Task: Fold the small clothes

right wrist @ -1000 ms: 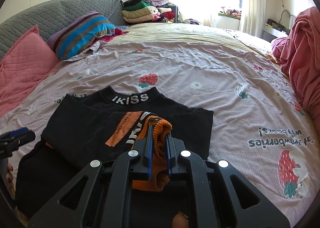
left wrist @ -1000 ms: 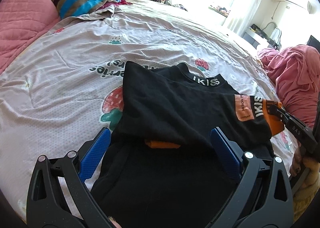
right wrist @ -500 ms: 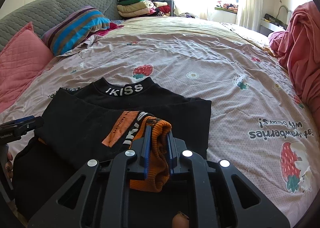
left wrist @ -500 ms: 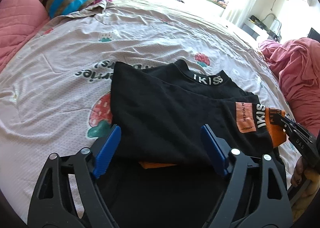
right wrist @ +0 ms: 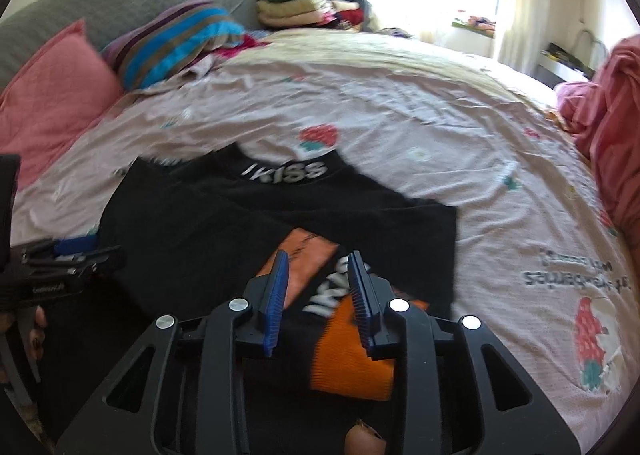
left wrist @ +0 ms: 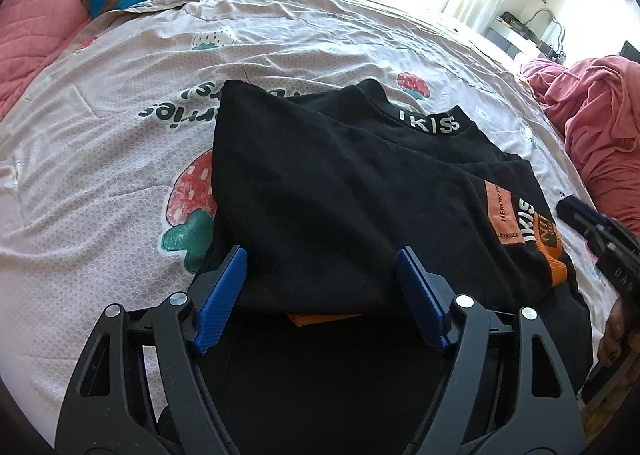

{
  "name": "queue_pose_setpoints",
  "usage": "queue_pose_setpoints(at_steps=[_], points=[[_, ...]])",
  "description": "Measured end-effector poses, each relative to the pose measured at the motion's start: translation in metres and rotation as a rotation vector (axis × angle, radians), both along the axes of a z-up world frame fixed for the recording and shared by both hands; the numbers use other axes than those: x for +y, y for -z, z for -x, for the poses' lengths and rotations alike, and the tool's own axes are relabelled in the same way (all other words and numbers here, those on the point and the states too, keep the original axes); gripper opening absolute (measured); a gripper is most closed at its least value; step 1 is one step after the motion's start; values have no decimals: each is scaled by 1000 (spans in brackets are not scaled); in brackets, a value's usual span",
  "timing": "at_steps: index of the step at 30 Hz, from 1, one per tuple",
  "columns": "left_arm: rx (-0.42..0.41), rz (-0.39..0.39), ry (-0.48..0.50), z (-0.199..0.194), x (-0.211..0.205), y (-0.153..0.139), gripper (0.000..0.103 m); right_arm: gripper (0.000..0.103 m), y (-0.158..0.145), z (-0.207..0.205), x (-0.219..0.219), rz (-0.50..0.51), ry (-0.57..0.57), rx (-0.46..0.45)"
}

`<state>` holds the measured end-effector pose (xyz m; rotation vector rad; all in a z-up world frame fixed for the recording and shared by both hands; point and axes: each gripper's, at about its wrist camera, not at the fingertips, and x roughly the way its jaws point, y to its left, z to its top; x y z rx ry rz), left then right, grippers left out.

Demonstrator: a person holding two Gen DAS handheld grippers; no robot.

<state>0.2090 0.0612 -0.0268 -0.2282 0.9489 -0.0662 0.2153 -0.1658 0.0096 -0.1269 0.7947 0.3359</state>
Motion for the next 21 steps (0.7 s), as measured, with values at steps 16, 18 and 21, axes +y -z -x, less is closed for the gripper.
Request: queue_pose_setpoints(at_steps=[16,18,21], points=[[-8,-6,5,2,0,-1,69,36,39,4,14,55,1,111],[-11,-7,4,4,1,-2,69,37,34,8,11,29,3,101],[-26,6,-6,7,2,-7,69,50,28,12,7,-7,5,94]])
